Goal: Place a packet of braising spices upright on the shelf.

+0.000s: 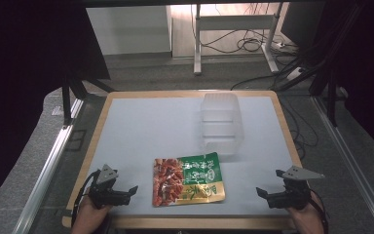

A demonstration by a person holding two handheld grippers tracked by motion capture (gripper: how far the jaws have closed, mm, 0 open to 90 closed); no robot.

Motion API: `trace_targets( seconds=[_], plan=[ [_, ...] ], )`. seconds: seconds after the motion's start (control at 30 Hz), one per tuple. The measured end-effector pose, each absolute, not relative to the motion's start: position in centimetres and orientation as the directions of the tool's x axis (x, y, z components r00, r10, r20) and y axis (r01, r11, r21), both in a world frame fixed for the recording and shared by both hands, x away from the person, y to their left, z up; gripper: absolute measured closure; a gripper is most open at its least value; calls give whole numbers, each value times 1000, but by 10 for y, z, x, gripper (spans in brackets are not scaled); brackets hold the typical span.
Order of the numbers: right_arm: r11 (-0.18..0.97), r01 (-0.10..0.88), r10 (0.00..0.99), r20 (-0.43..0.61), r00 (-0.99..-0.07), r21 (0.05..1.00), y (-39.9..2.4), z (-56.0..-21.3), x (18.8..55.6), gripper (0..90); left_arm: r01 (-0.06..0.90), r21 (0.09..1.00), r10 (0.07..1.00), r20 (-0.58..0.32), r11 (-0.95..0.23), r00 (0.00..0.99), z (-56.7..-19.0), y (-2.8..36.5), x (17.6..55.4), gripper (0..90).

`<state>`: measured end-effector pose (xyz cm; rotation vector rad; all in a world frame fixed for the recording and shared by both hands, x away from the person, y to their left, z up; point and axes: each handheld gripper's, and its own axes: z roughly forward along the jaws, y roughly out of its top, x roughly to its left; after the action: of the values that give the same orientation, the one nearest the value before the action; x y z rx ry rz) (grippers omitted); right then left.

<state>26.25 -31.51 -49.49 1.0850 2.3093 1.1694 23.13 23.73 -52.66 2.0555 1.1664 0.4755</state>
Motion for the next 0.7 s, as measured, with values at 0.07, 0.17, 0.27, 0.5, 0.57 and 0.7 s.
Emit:
trace_targets(
  seconds=[0.07, 0.17, 0.27, 0.5, 0.57, 0.7],
  plan=[
    [378, 478, 752, 38, -658, 793, -313, -495, 263, 0, 589, 735, 852, -30, -335, 523, -527, 237, 231, 32],
    [380, 475, 748, 38, -663, 794, -311, -495, 263, 0, 589, 735, 852, -30, -336, 523, -527, 237, 232, 32],
    [382, 469, 745, 35, -666, 796, -309, -495, 263, 0, 590, 734, 852, -30, -336, 523, -527, 237, 232, 32],
    [373, 480, 743, 54, -667, 794, -307, -497, 265, 0, 591, 733, 852, -31, -336, 523, -527, 237, 232, 33],
    [366, 480, 739, 64, -670, 797, -304, -496, 266, 0, 591, 733, 852, -31, -337, 523, -527, 237, 232, 34],
    [365, 492, 733, 82, -675, 790, -302, -499, 268, 0, 590, 733, 852, -28, -339, 523, -527, 237, 232, 34]
  ],
)
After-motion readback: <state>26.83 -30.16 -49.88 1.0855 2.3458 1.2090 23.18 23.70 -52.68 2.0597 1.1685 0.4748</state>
